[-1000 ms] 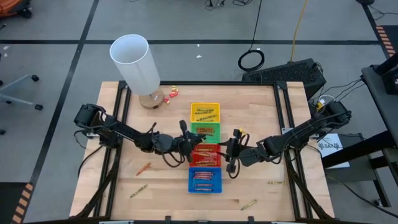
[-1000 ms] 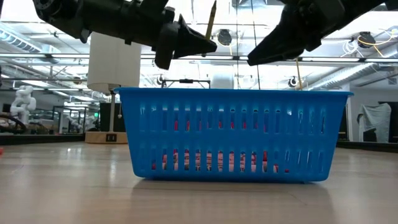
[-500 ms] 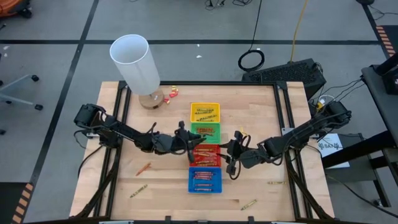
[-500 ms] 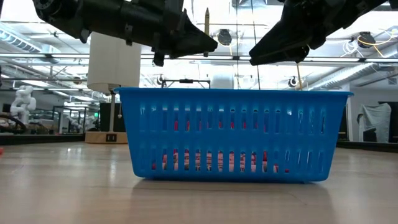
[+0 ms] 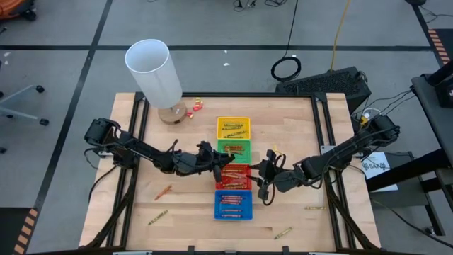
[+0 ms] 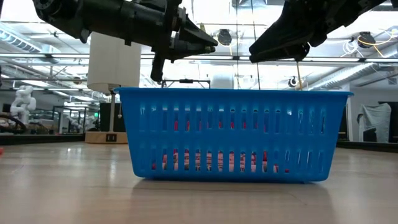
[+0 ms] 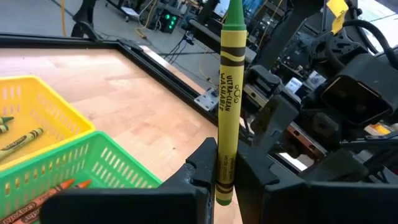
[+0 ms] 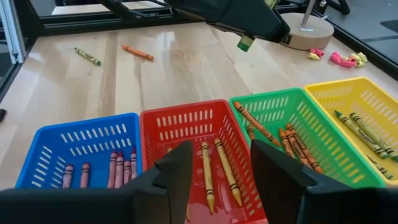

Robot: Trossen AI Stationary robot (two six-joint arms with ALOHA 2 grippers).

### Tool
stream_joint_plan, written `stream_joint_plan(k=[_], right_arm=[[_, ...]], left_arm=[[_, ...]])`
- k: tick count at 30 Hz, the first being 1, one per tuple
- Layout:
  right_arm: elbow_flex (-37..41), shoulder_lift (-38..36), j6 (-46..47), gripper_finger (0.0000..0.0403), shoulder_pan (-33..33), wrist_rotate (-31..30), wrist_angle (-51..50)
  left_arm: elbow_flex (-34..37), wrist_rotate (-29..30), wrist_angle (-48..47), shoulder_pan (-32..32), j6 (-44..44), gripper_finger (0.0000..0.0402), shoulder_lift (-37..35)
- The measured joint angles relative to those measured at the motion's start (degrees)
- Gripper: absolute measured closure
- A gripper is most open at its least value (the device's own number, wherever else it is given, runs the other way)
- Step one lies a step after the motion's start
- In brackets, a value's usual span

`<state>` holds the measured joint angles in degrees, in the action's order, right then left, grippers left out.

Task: Sort crayons
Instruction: Put the green crayon into the yellow bin

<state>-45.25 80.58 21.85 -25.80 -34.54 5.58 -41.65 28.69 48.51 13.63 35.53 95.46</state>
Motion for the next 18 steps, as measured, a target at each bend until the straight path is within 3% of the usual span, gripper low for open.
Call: stream_joint_plan(k=[18], right_arm=[[0.0,0.0,-3.6,0.0257,-1.69,-0.13,0.16]], left_arm=[[-0.02,0.46,0.0,-3.64,-0.47,0.0359,0.0]])
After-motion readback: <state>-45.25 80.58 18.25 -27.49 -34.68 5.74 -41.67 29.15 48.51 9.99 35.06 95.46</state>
